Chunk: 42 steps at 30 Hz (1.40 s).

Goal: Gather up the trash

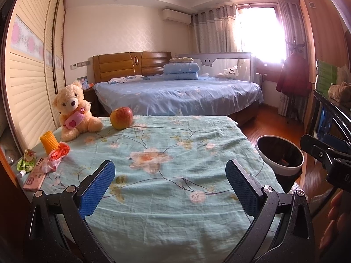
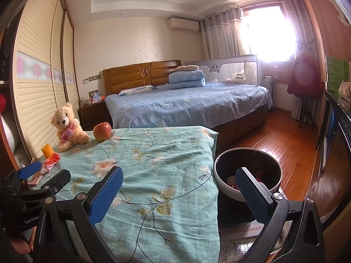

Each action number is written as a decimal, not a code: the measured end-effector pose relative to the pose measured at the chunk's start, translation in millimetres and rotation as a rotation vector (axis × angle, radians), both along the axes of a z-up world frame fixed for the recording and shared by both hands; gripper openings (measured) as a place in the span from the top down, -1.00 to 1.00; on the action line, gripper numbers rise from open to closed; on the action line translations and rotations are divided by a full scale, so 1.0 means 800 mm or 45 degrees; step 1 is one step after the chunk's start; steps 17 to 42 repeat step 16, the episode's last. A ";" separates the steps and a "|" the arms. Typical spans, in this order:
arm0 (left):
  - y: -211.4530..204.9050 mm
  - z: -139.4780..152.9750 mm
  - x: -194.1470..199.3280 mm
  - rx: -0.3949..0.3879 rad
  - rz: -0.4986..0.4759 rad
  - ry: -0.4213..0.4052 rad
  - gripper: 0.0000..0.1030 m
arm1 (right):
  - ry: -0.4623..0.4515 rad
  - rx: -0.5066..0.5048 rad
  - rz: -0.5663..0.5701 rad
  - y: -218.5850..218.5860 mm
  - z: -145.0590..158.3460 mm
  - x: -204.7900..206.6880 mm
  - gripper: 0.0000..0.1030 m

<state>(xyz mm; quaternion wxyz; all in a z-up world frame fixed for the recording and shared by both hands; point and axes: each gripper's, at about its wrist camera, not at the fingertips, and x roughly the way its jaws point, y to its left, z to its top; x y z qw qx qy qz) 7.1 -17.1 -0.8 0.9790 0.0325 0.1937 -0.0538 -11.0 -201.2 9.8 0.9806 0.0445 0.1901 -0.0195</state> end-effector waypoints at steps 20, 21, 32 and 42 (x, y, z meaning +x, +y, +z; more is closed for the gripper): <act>-0.002 -0.003 0.012 -0.015 -0.013 0.021 -1.00 | 0.045 0.029 0.002 -0.008 -0.005 0.012 -1.00; -0.002 -0.003 0.012 -0.015 -0.013 0.021 -1.00 | 0.045 0.029 0.002 -0.008 -0.005 0.012 -1.00; -0.002 -0.003 0.012 -0.015 -0.013 0.021 -1.00 | 0.045 0.029 0.002 -0.008 -0.005 0.012 -1.00; -0.002 -0.003 0.012 -0.015 -0.013 0.021 -1.00 | 0.045 0.029 0.002 -0.008 -0.005 0.012 -1.00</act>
